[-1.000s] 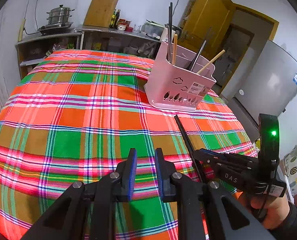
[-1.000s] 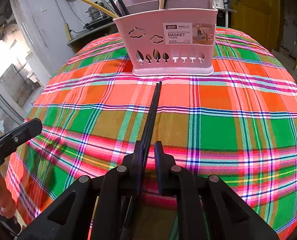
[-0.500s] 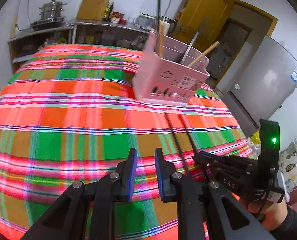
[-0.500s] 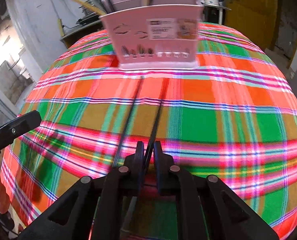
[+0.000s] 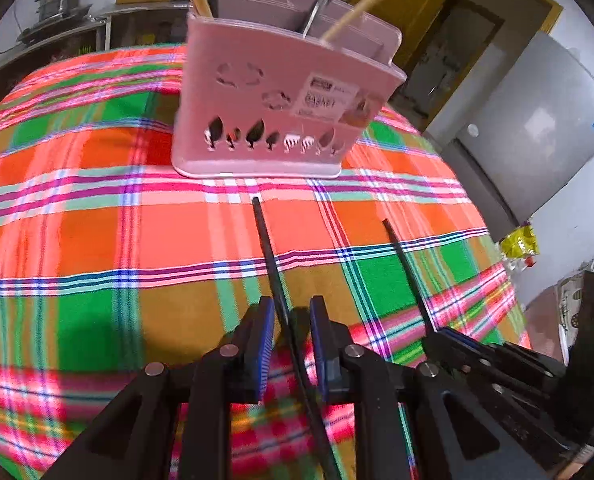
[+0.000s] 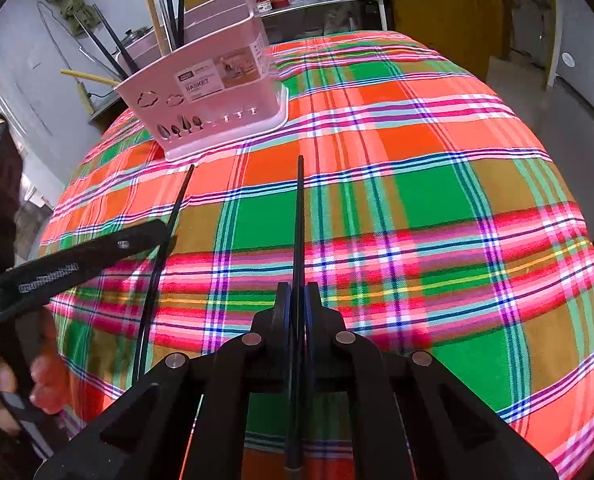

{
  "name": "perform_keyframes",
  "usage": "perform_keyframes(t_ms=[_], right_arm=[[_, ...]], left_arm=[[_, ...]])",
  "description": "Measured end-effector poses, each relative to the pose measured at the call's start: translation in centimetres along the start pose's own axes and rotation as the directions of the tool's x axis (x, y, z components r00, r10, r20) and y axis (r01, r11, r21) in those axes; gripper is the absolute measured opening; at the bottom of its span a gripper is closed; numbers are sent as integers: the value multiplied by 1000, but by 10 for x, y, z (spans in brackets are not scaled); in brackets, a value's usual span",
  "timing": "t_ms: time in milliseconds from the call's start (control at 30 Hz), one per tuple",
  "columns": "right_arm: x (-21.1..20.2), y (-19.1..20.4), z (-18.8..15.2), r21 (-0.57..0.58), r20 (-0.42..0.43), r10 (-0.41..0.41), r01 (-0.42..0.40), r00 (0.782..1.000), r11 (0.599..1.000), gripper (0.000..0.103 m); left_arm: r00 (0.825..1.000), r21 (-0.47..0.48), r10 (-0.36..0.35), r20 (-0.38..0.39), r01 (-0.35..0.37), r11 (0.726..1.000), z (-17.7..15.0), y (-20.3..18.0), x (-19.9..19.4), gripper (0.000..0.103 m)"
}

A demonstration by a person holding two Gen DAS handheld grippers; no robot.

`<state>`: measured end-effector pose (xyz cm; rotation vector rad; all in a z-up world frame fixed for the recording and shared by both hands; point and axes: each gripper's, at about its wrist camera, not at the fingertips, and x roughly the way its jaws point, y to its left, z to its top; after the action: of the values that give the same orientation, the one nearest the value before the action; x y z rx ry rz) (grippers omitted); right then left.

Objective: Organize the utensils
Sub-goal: 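Close the right gripper on a black chopstick while the left gripper grasps another black one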

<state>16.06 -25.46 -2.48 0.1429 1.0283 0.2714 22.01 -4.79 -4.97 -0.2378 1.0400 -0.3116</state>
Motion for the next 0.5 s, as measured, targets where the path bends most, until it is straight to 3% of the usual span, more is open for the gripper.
perform_keyframes(t_ms=[133,167,500], right_arm=[[-3,3,9,-17,22,37,-37,999,999,7],[-2,5,12,-25,26,35,-34,999,999,7],[20,6,35,-58,2,32,-32,999,998,9]], left_arm=[[999,24,30,18,-30,999,2,-5,5,16],[999,34,44,19,-45,998,2,-5,5,9],[998,2,68,18,-68,998,-8,29,-17,8]])
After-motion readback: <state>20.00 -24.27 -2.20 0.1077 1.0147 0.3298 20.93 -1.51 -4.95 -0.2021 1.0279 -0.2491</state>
